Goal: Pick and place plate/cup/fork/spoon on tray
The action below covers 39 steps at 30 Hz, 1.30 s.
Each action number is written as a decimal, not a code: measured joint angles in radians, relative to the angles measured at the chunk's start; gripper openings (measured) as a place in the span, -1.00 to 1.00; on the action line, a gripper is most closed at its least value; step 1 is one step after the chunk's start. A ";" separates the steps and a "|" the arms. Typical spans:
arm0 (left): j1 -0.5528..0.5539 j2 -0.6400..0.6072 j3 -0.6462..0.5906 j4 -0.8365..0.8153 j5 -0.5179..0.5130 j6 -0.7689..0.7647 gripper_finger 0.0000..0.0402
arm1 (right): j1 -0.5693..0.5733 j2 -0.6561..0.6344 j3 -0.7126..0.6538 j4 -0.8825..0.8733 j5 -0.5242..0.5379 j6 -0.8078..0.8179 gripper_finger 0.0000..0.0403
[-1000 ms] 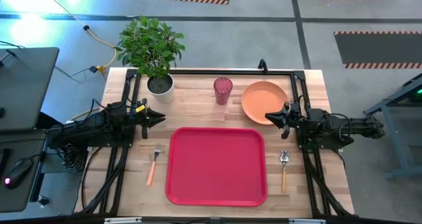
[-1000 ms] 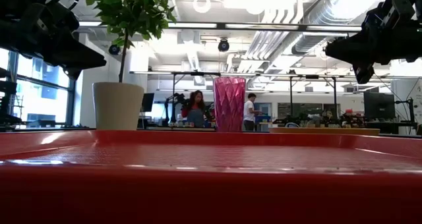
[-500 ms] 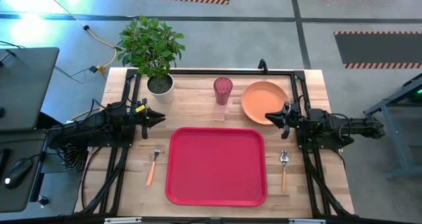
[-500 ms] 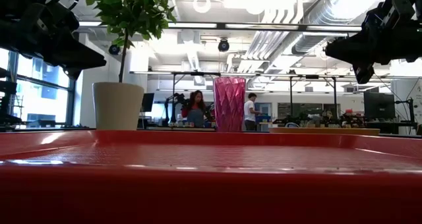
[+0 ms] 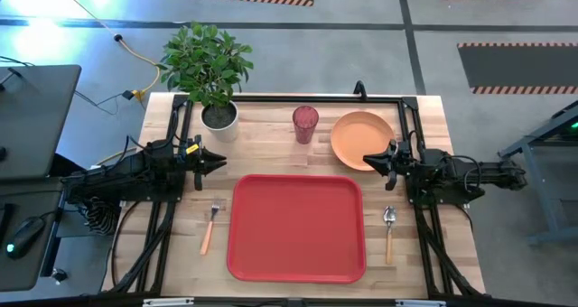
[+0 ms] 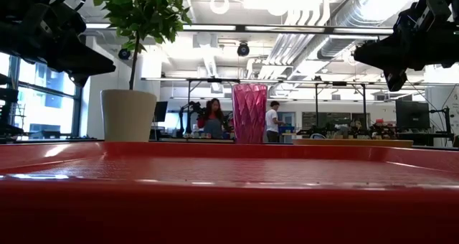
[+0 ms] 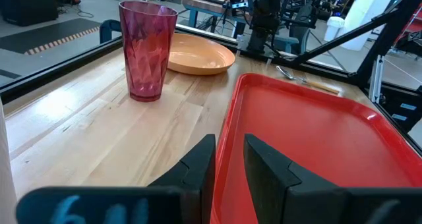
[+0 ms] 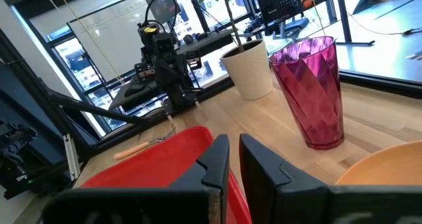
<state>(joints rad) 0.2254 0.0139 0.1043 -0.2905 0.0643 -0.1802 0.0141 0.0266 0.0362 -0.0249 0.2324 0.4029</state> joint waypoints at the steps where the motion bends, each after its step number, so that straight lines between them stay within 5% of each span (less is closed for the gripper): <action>1: 0.000 0.000 0.000 0.000 0.000 0.000 -0.66 | 0.000 0.000 0.000 0.000 0.000 0.000 -0.86; 25: 0.000 0.000 0.000 0.004 0.000 -0.004 -0.66 | 0.000 0.000 0.000 0.000 0.000 0.000 -0.86; 39: 0.000 0.000 0.000 0.008 0.003 -0.185 -0.66 | 0.000 0.000 0.000 0.000 0.000 0.000 -0.86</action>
<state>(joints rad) 0.2254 0.0137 0.1042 -0.2826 0.0677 -0.3656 0.0142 0.0267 0.0361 -0.0249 0.2325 0.4030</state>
